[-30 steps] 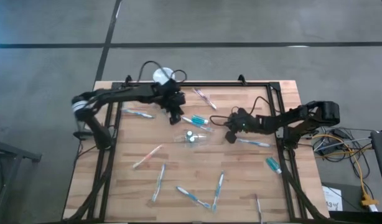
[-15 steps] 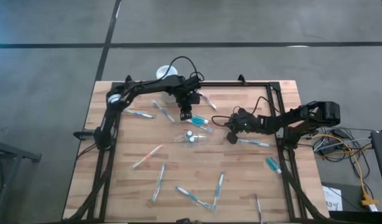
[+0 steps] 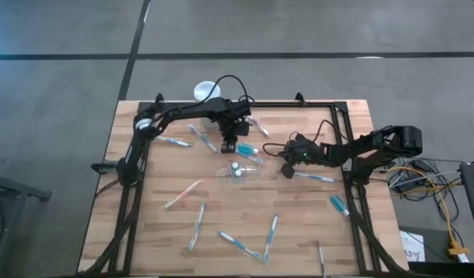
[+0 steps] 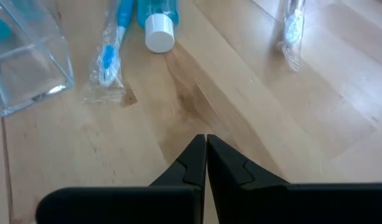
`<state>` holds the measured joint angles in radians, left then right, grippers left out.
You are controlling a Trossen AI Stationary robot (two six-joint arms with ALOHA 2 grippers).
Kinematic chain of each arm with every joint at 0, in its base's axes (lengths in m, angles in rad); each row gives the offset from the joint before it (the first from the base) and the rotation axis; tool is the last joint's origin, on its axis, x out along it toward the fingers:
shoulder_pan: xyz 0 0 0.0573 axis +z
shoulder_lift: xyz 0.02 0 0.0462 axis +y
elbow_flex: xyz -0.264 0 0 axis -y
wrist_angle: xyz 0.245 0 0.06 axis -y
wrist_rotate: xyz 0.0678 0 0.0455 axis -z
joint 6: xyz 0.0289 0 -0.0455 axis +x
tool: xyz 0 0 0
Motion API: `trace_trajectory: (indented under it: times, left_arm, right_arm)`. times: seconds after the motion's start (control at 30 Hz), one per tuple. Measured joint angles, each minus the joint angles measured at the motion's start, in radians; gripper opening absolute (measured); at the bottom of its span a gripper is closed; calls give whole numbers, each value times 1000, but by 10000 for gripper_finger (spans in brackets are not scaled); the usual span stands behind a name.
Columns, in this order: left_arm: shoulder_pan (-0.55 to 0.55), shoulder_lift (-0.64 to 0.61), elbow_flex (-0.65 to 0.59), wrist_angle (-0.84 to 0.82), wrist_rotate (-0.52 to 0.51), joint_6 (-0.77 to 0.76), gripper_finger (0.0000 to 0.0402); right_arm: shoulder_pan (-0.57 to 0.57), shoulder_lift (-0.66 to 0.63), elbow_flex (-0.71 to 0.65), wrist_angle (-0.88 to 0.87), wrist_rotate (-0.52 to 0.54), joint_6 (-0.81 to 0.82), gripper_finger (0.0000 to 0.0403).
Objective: Pick & Place toothbrushing station
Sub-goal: Put the blue mouthwash into the transparent organizer
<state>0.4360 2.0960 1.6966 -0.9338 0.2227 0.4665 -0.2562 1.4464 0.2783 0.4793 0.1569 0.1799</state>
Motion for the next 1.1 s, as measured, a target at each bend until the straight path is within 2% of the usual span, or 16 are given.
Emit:
trace_trajectory:
  times: [0.23,0.67,0.77,1.1]
  left_arm:
    - [-31,0,0,37,-76,81,2]
    - [-39,0,-33,119,-99,47,1]
    - [-41,0,-62,161,-148,25,1]
    - [-41,2,-82,177,-168,15,2]
  right_arm:
    - [1,0,0,9,2,0,13]
    - [0,0,0,25,2,-8,13]
    - [0,0,0,26,2,-8,13]
    - [0,0,0,33,2,-15,13]
